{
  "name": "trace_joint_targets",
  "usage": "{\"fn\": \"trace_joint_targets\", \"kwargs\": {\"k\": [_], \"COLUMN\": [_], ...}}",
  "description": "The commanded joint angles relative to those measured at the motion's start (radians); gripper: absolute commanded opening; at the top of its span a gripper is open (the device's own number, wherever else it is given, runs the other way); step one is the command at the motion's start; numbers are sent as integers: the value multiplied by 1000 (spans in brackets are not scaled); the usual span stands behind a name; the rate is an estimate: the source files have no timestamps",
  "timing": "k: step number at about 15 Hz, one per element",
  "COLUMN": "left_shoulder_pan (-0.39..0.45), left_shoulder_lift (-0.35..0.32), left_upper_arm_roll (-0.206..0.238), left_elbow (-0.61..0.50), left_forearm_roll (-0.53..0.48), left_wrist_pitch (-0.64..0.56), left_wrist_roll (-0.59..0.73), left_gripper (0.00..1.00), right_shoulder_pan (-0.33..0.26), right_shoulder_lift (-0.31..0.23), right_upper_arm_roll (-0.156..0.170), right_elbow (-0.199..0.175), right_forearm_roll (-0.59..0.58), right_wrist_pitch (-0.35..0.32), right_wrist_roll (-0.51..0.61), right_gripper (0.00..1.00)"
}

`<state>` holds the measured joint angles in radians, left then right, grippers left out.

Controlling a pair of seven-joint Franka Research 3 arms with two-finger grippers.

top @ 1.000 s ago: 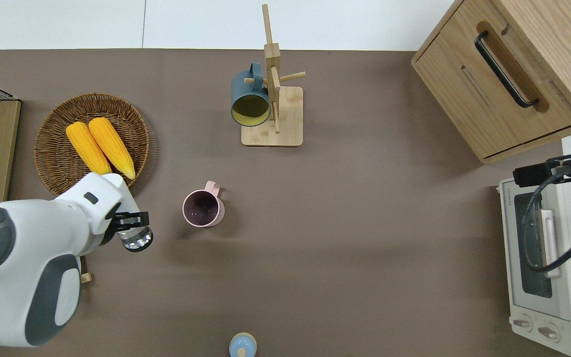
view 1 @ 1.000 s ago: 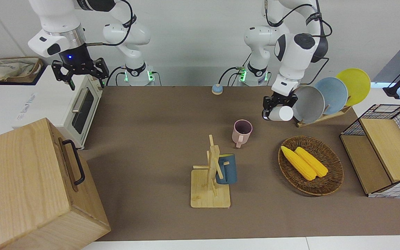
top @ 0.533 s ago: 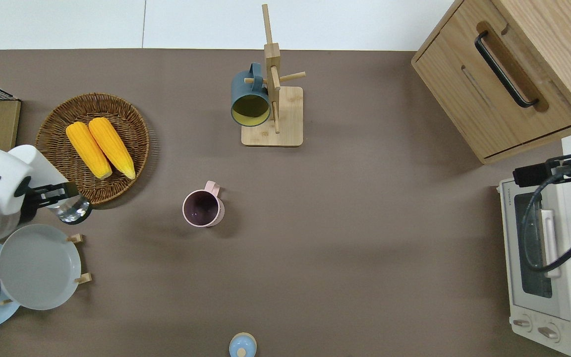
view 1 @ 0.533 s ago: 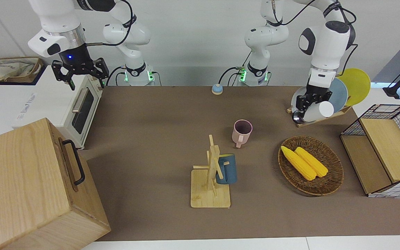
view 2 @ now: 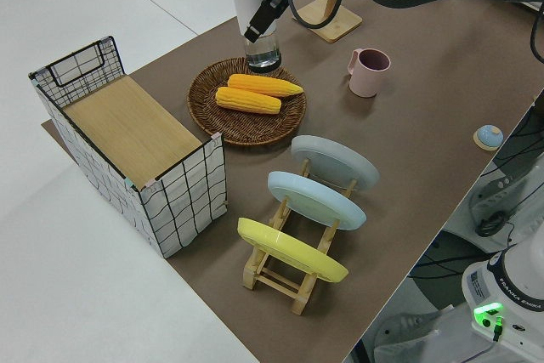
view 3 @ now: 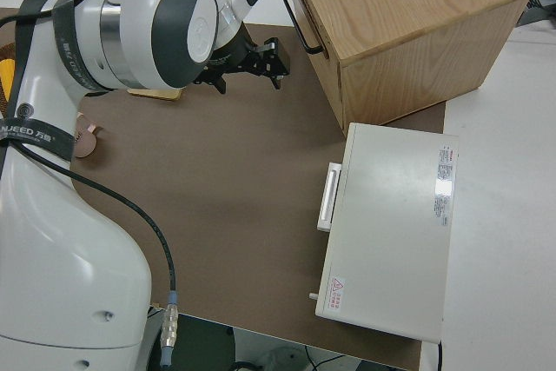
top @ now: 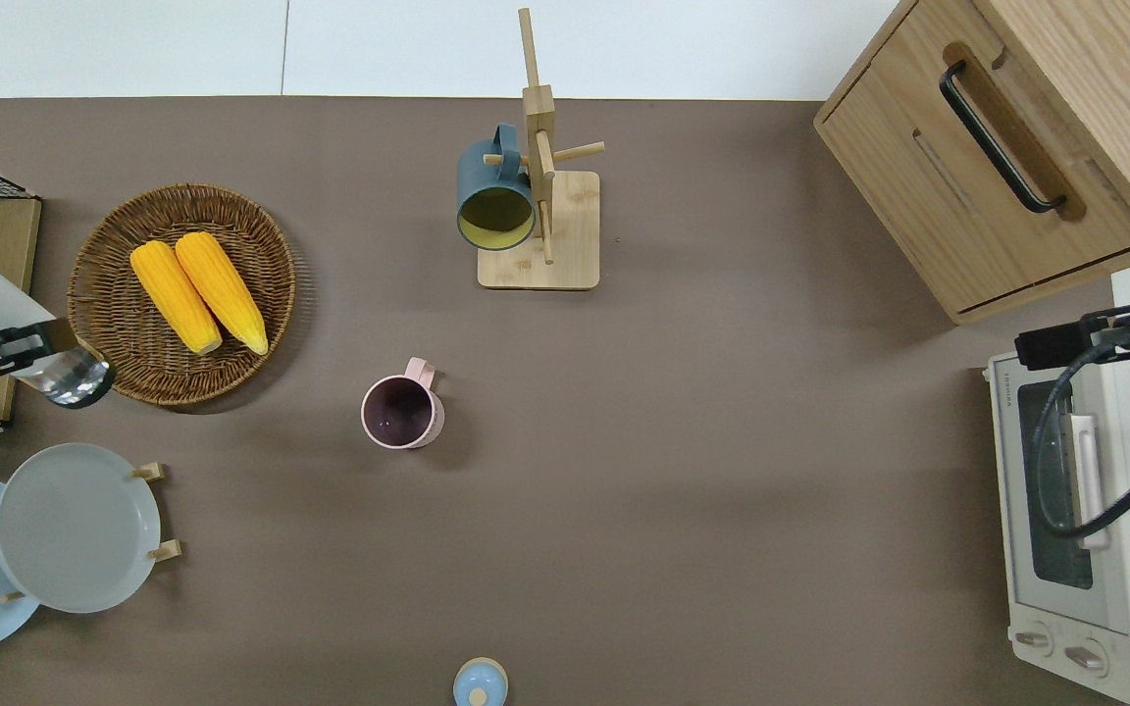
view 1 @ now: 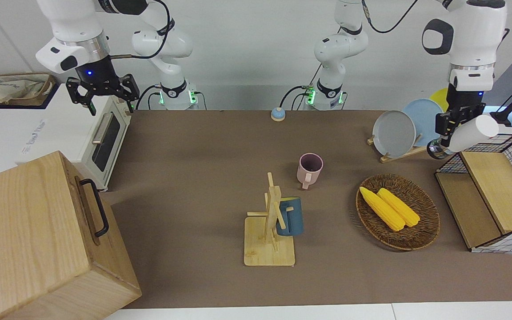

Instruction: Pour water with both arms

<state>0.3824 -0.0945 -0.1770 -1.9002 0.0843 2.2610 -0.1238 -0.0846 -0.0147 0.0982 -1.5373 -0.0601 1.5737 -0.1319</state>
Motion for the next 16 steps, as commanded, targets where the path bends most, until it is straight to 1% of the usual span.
{"fn": "trace_joint_targets", "kwargs": {"k": [1,2,6,8,9,11,13,16], "left_shoulder_pan": [79,105,176,211,234,254,300,302], "left_shoulder_lift": [114,137,217,240,252,274,297,338], "left_upper_arm_roll": [8,8,10,10,8,8,7,7], "left_elbow": [188,214,308,316,314,314,313,305], "left_forearm_roll": [17,5,-127,-191,-239,-343,-414,-518], "left_wrist_pitch": [2,2,5,53,80,115,173,268], "left_wrist_roll": [123,154,314,401,445,556,651,777], "left_gripper": [0,0,0,0,0,0,0,0], "right_shoulder_pan": [-4,-4,-4,-4,-6,-4,-6,-4], "right_shoulder_lift": [-2,-2,-2,-2,-2,-2,-2,-2], "right_upper_arm_roll": [5,3,3,3,3,3,3,3], "right_elbow": [8,8,6,8,8,8,8,6], "right_forearm_roll": [13,13,13,13,13,13,13,13], "right_wrist_pitch": [-14,-14,-14,-14,-14,-14,-14,-14], "right_wrist_roll": [8,8,8,9,8,9,9,9], "right_gripper": [994,994,994,994,994,994,994,994]}}
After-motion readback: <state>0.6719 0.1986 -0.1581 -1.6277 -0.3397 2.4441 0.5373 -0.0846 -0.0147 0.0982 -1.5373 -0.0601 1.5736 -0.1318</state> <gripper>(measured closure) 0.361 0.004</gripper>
